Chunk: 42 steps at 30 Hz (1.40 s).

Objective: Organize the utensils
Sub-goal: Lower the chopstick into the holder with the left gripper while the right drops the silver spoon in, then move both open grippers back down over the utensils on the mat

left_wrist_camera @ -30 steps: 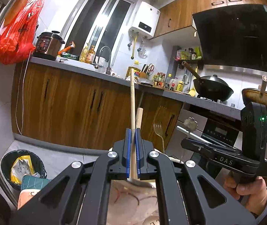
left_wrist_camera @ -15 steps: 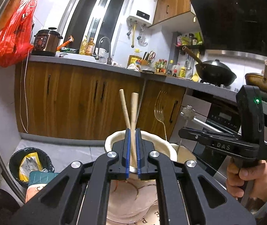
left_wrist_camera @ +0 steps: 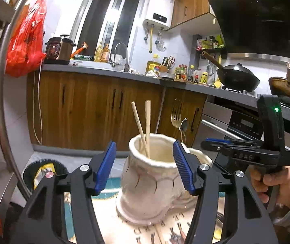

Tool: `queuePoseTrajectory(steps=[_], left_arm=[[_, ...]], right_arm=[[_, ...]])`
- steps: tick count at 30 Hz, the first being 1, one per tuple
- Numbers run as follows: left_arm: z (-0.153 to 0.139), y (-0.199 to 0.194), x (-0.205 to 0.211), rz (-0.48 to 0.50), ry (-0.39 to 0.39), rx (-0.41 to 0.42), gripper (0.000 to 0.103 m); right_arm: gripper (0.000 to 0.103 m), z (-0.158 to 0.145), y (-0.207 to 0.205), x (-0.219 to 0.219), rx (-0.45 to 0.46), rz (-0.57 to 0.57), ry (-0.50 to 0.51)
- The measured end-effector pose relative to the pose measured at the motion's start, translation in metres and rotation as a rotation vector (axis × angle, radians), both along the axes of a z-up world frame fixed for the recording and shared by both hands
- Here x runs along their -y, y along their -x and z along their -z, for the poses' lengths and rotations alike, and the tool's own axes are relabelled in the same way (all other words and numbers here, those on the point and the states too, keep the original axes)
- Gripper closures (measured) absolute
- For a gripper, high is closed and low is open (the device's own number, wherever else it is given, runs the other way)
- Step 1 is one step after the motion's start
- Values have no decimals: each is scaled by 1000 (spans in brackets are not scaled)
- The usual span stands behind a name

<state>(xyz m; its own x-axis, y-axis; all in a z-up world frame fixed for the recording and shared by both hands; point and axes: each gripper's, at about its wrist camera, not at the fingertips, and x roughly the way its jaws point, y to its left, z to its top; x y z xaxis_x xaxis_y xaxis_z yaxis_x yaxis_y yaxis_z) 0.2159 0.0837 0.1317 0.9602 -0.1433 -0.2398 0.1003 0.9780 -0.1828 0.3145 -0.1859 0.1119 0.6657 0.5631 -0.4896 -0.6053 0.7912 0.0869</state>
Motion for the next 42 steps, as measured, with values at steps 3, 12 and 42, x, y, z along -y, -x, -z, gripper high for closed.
queuePoseTrajectory(steps=[3,12,42], left_arm=[[4,14,-12,-12,44,-34,39],[29,41,-26,0,64,-159,38],[97,36,15,157,-33,-519,49]], right_arm=[[75,1,18,10,12,-9,18],[74,22,61,32,-49,-44,65],[68,99,98,46,-292,-53,211]])
